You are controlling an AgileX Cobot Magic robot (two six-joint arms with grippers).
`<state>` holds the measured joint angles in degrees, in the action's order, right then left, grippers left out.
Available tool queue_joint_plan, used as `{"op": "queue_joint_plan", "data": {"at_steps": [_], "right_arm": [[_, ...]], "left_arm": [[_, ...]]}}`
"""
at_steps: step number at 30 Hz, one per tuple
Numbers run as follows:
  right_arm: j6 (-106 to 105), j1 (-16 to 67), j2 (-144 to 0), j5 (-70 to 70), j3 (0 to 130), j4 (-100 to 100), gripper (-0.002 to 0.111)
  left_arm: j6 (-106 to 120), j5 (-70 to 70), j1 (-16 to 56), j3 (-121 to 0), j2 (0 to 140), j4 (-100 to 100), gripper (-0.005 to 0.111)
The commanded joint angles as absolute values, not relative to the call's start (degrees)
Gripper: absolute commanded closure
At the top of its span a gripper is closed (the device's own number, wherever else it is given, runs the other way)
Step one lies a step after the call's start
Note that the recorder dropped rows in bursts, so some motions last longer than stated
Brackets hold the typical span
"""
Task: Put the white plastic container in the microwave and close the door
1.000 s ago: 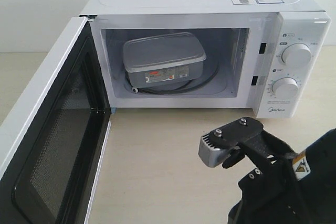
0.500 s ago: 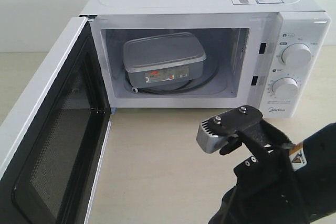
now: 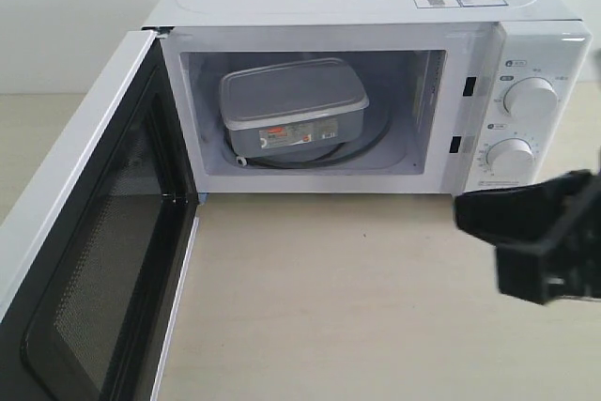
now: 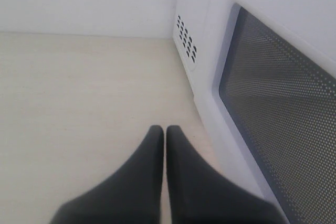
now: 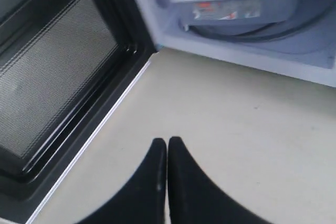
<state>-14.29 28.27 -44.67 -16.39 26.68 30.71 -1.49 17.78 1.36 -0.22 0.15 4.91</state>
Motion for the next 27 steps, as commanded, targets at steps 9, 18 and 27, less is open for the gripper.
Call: {"op": "queue_joint_plan", "data": {"at_steps": [9, 18, 27], "right_arm": [[-14.01, 9.86, -12.29, -13.25, 7.61, 30.78, 0.108], [-12.52, 4.49, 0.00, -13.12, 4.04, 30.99, 0.108], [-12.49, 2.88, 0.00, -8.74, 4.04, 30.75, 0.108]], "left_arm": [[-2.20, 17.53, 1.25, 0.00, 0.00, 5.06, 0.103], [-2.20, 17.53, 1.25, 0.00, 0.00, 5.06, 0.103], [-2.20, 17.53, 1.25, 0.00, 0.00, 5.06, 0.103]]}}
